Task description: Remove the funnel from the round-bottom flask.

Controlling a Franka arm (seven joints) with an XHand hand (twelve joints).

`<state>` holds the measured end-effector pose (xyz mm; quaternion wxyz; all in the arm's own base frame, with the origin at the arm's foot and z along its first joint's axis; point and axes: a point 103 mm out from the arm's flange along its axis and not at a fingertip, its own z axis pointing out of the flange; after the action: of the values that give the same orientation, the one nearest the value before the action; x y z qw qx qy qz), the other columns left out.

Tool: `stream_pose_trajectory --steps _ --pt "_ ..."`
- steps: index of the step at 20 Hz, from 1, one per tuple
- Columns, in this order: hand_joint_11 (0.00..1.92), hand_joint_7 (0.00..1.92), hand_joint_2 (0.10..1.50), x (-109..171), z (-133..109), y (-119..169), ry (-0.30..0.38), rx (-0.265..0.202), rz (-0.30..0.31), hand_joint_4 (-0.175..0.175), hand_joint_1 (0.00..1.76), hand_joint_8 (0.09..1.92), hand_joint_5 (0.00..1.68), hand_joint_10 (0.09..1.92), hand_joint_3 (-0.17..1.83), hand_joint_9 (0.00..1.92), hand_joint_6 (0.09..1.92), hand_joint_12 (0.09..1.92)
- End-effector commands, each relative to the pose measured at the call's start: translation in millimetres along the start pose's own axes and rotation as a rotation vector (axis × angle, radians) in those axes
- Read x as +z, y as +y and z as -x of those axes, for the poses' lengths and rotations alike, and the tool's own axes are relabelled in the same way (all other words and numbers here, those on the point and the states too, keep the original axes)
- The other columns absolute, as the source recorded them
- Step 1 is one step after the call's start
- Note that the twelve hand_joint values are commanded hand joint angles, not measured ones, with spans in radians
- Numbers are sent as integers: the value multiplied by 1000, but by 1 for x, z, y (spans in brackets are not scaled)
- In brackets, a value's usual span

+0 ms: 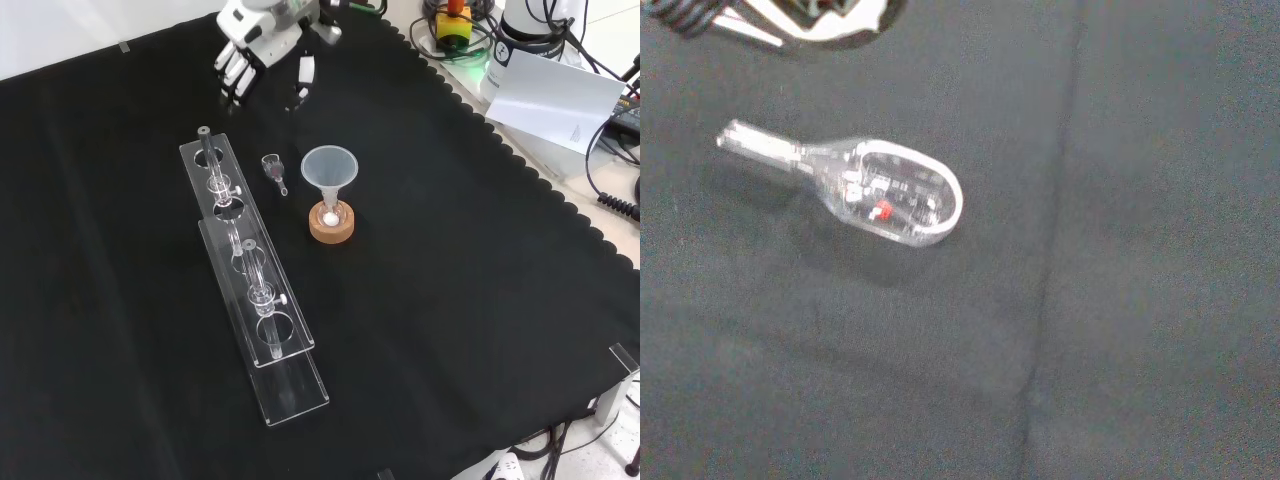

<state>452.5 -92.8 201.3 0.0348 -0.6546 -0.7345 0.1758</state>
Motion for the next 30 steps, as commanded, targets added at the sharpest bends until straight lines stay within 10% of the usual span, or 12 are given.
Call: stream_pose_trajectory --steps 1,30 --pt "265 242 693 -22 -17 -32 -5 18 13 -69 802 772 383 688 587 504 146 1334" --pt "70 17 656 -78 -116 -48 -13 -208 -78 -14 584 649 113 719 451 234 87 1408"
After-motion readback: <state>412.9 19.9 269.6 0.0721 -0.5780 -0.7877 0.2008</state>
